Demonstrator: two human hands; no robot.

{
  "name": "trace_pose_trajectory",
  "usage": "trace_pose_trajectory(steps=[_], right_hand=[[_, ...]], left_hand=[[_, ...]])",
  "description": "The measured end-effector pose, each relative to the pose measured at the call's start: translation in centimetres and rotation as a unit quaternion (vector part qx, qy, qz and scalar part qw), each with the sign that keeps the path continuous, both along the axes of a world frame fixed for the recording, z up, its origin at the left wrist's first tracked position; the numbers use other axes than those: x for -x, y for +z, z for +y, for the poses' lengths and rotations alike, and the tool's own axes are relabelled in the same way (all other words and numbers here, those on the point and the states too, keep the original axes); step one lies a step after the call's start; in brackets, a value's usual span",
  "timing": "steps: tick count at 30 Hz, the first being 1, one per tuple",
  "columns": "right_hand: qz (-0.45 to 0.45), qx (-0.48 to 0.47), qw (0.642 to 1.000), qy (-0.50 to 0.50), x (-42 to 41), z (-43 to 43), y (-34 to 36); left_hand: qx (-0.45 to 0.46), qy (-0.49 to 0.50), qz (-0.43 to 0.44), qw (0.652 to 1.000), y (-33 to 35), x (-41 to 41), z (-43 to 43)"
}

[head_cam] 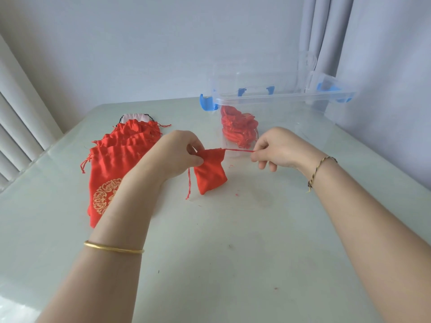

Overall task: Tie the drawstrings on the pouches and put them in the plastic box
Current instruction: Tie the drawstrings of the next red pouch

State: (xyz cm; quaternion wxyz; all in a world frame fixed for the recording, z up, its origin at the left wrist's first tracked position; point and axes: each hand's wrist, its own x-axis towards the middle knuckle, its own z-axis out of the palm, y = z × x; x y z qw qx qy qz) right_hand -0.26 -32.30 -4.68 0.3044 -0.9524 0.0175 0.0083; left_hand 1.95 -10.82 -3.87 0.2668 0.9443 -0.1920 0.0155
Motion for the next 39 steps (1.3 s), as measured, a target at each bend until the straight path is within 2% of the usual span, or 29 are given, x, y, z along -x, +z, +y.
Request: trace_pose_trajectory(steps=[3,11,20,22,24,25,27,28,31,33,35,36,39], right_hand=[[-0.012,0.016,1.0,-0.022,-0.1,-0.5,0.0],[-0.029,0.024,0.997,-0.067,-0.4,-2.5,0.3],[-0.037,0.014,0.994,-0.103,0.2,-3.2,1.0],[-0.032,-0.057,0.992,-0.103,0.5,-3.0,1.3],[0.011,-0.204,0.973,-0.104,0.7,-2.9,1.6],[0.045,-0.29,0.951,-0.097,0.7,-2.9,1.7],[0.106,-0.434,0.891,-0.08,0.6,-3.1,1.7],[0.125,-0.481,0.864,-0.077,0.5,-3.2,1.7],[0.133,-0.557,0.814,-0.096,0.1,-3.7,1.4],[0.122,-0.579,0.797,-0.122,-0.1,-3.9,1.2],[0.101,-0.577,0.797,-0.146,-0.2,-4.0,1.2],[0.082,-0.56,0.81,-0.156,-0.3,-3.9,1.2],[0.008,-0.473,0.866,-0.161,0.1,-3.5,2.1]], left_hand=[[-0.009,0.02,-0.012,1.0,-0.2,-0.3,0.6],[0.043,0.042,-0.02,0.998,-0.1,-1.0,2.9],[0.093,0.144,-0.107,0.979,0.1,-1.0,3.6],[0.113,0.156,-0.105,0.976,0.1,-1.0,3.7],[0.156,0.163,-0.079,0.971,0.2,-1.1,3.8],[0.196,0.168,-0.055,0.965,0.2,-1.1,3.7],[0.297,0.188,0.016,0.936,0.4,-1.2,3.4],[0.359,0.193,0.06,0.911,0.6,-1.2,3.2],[0.56,0.175,0.185,0.788,1.1,-1.5,3.7],[0.633,0.168,0.234,0.718,1.2,-1.8,4.3],[0.664,0.156,0.247,0.689,1.2,-1.7,4.1],[0.673,0.146,0.241,0.685,1.4,-1.6,3.8],[0.68,0.091,0.196,0.7,2.0,-0.6,2.6]])
